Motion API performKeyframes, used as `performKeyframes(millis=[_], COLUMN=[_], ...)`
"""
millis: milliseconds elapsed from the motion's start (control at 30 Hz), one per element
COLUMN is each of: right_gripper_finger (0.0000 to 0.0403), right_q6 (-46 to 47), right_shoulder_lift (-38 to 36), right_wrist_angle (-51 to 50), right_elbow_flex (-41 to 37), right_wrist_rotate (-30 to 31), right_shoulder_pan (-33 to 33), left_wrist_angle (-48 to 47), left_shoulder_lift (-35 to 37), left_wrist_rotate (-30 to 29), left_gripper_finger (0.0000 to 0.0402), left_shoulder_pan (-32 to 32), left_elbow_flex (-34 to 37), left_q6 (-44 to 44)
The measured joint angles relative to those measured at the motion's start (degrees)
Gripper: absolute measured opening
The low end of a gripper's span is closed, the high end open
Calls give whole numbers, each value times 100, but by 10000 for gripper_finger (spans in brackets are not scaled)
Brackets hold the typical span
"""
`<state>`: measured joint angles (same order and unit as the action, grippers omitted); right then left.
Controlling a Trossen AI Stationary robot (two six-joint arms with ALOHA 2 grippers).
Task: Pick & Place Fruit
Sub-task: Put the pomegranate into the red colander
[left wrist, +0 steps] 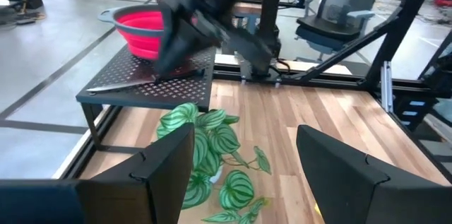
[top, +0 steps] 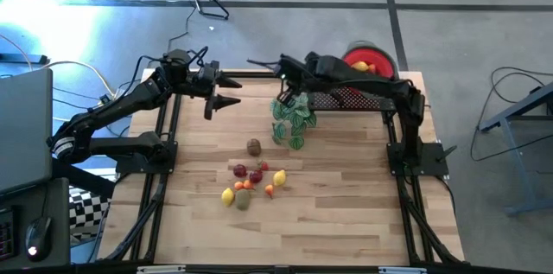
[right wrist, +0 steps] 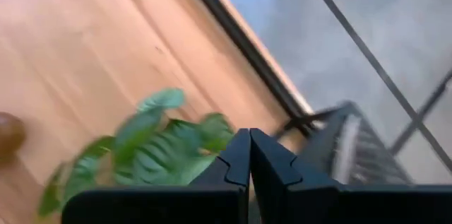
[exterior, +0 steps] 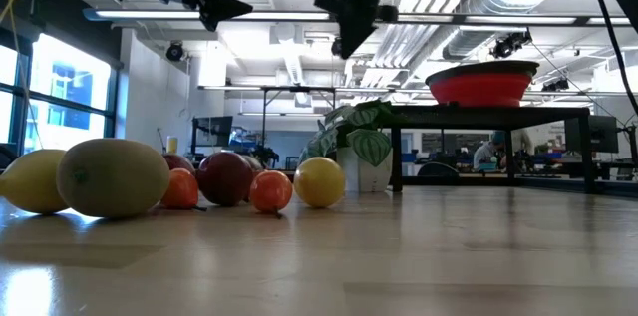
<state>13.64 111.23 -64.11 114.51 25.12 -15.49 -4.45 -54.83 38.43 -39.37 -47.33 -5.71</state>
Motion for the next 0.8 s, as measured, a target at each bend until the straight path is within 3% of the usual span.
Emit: performKeyframes(millis=[333, 800], right_gripper_finger=[2, 2], right_q6=[-192, -227], right_shoulder_lift=[-3, -5], right_wrist_angle=[1696, 2306], right_elbow_flex=[-761, -790], right_wrist_rotate=[-572, -564], right_shoulder_pan=[361, 229], left_wrist_angle=[13, 0], left_shoulder_lift=[-2, -7], left_wrist_rotate=[-32, -45], left_gripper_finger=[246, 246], left_shoulder_pan=[0, 0], left_elbow_flex=[0, 0], left_q6=[2, 2])
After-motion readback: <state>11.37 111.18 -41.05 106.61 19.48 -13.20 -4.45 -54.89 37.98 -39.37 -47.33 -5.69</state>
